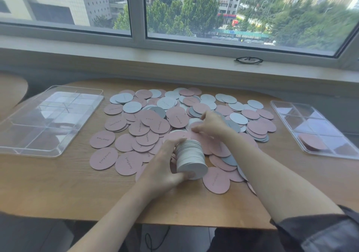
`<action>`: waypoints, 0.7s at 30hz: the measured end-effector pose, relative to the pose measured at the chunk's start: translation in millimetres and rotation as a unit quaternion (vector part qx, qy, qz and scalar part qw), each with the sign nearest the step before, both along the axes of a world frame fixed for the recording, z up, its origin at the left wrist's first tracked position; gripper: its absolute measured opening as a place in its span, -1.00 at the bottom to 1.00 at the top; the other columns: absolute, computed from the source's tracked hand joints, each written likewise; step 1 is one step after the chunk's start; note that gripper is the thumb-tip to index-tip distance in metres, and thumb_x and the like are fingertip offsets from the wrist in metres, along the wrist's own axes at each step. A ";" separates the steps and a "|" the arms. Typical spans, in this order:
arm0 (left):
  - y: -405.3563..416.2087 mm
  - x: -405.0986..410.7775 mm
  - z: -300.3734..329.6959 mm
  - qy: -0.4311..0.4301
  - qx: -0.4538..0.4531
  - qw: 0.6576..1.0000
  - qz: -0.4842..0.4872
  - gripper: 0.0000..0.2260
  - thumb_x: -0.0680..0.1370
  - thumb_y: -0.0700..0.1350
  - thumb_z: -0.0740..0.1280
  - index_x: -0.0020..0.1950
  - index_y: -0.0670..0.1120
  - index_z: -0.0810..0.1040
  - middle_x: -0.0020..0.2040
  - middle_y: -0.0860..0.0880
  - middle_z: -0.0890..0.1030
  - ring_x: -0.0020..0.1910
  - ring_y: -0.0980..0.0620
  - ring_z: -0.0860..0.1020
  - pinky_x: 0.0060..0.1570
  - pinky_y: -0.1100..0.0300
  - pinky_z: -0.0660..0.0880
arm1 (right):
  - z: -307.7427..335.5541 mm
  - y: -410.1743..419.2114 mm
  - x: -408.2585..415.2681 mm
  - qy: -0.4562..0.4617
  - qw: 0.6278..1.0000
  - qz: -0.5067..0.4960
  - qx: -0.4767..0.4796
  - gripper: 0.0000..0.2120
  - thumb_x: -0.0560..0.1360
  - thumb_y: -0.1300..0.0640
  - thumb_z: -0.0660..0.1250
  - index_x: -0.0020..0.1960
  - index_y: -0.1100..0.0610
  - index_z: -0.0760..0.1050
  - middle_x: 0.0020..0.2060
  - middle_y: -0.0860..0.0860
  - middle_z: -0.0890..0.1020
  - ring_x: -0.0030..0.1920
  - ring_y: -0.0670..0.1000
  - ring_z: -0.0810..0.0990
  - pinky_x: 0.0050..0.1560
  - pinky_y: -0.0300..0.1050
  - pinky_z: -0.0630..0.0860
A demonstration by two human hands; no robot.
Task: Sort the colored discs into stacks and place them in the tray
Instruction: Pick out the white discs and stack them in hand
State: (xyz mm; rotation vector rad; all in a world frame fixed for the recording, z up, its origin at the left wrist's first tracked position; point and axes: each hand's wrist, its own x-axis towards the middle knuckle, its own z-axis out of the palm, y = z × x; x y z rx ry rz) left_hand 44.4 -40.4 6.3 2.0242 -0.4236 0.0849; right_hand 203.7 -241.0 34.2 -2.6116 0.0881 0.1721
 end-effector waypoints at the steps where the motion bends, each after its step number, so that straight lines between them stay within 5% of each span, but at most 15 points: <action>1: -0.3 0.2 0.4 0.001 -0.001 1.000 0.000 -0.26 0.31 0.04 0.57 0.38 0.31 0.29 0.14 0.23 0.50 0.02 0.10 0.54 0.06 0.13 0.55 | 1.2 -2.3 -1.4 0.007 0.999 0.001 0.038 -0.53 0.32 -0.10 0.53 0.10 0.03 0.42 0.07 0.04 0.50 0.08 0.06 0.52 -0.11 -0.07 0.51; 7: -0.9 -0.4 1.5 0.003 -0.007 1.000 -0.005 -0.26 0.30 0.06 0.57 0.40 0.29 0.30 0.15 0.20 0.51 0.03 0.10 0.55 0.07 0.10 0.55 | 11.4 -11.1 -23.1 -0.079 0.975 0.020 0.206 -0.80 0.44 0.26 0.40 -0.06 0.11 0.39 -0.19 -0.01 0.51 -0.23 0.02 0.49 -0.36 -0.13 0.43; 13: -0.1 -0.9 0.7 0.002 -0.003 1.000 0.001 -0.25 0.31 0.05 0.58 0.40 0.28 0.30 0.15 0.22 0.51 0.05 0.12 0.54 0.07 0.13 0.54 | 14.5 -36.0 -61.6 -0.217 0.964 0.145 0.047 -0.84 0.45 0.30 0.42 -0.12 0.13 0.46 -0.20 -0.04 0.60 -0.17 -0.01 0.54 -0.14 -0.10 0.49; 17: -0.1 -0.6 0.6 -0.004 0.005 1.000 0.002 -0.25 0.33 0.02 0.60 0.42 0.26 0.30 0.18 0.21 0.50 0.06 0.16 0.52 0.04 0.25 0.51 | 13.4 -53.2 -90.1 -0.143 0.969 0.194 -0.057 -0.84 0.49 0.11 0.43 0.03 0.08 0.51 -0.03 -0.10 0.55 -0.05 -0.08 0.47 -0.14 -0.50 0.32; 21: -0.2 -1.5 1.8 -0.009 0.008 1.000 0.008 -0.25 0.34 -0.01 0.61 0.42 0.25 0.31 0.19 0.21 0.49 0.10 0.19 0.50 0.00 0.39 0.45 | 2.0 -59.6 -96.0 -0.143 0.969 0.196 -0.039 -0.86 0.50 -0.05 0.38 -0.02 -0.07 0.45 -0.04 -0.17 0.50 -0.07 -0.13 0.46 -0.08 -0.26 0.38</action>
